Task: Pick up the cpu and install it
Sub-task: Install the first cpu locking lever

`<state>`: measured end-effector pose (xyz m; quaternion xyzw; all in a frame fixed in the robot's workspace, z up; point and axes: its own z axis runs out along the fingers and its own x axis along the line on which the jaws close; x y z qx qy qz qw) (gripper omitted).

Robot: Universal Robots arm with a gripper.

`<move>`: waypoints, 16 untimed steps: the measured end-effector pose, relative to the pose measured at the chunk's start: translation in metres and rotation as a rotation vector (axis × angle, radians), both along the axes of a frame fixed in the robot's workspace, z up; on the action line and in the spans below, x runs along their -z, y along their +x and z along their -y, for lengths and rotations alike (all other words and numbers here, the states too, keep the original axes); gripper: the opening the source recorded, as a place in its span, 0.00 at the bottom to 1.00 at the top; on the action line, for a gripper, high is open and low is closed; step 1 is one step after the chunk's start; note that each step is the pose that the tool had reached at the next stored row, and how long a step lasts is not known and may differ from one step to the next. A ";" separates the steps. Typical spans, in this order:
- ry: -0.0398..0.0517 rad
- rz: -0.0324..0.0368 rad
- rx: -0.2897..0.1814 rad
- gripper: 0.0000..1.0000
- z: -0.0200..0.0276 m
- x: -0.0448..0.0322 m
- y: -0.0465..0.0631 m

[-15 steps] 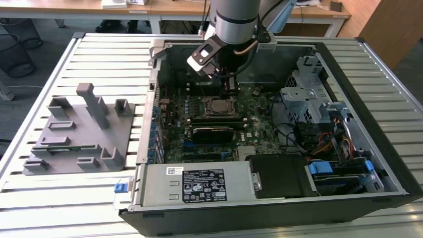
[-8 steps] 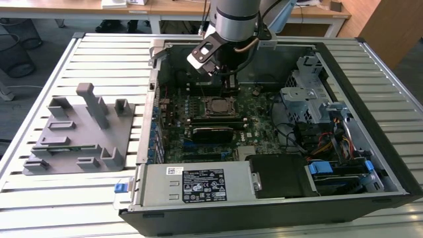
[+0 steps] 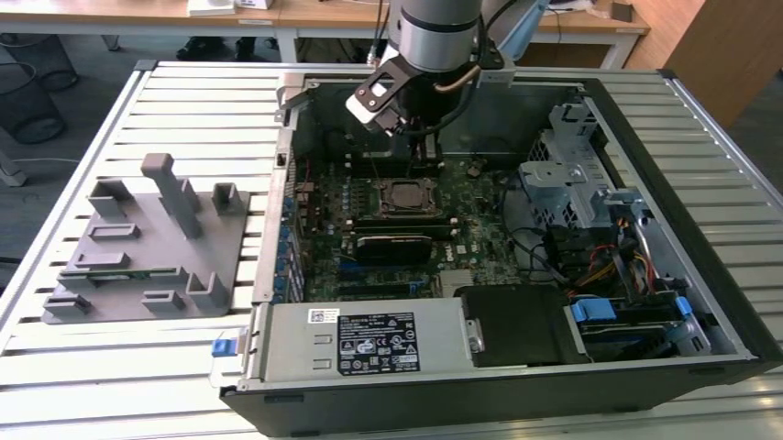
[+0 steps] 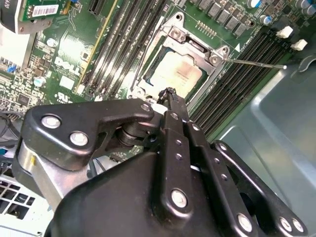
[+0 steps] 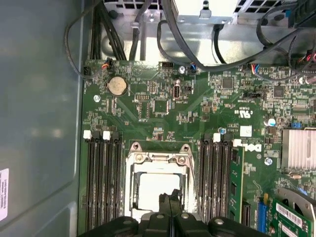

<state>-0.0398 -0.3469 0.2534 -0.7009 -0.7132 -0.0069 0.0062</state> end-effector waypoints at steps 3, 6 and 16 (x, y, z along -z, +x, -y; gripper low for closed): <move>0.0003 0.0004 0.000 0.11 0.0000 -0.0024 0.000; 0.0005 0.0006 0.000 0.11 0.0000 -0.0050 0.000; 0.0019 0.0016 0.000 0.11 0.0000 -0.0156 0.000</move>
